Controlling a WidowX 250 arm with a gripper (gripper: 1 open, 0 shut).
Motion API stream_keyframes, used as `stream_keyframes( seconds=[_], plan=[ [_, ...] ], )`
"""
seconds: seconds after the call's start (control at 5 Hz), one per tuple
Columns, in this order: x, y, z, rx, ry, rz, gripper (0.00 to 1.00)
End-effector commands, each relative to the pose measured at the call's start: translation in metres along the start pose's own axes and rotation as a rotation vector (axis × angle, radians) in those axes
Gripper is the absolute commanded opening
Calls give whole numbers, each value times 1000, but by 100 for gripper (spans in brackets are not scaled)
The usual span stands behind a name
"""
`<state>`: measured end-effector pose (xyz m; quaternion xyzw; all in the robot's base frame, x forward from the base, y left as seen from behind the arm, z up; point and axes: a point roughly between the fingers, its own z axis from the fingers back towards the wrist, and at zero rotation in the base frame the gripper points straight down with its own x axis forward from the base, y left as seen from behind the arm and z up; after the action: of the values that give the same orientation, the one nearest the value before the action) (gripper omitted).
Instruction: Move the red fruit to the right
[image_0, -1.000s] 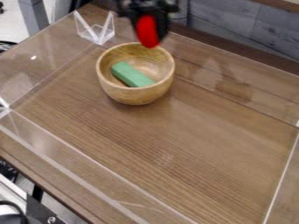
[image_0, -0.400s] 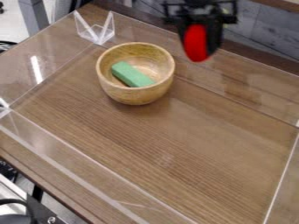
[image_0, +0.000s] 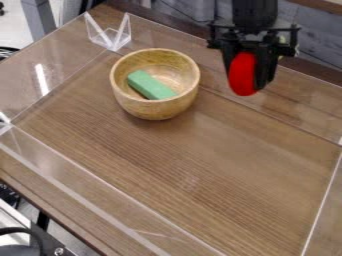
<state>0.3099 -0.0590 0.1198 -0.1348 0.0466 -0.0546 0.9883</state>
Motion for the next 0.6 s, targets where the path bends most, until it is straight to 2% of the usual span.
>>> stream_keyframes(
  seconds=[0.0, 0.2, 0.4],
  plan=[
    [0, 4, 20, 5, -73, -34, 0],
    [4, 10, 6, 4, -93, 11, 0],
    [14, 14, -10, 15, -105, 41, 0]
  ],
)
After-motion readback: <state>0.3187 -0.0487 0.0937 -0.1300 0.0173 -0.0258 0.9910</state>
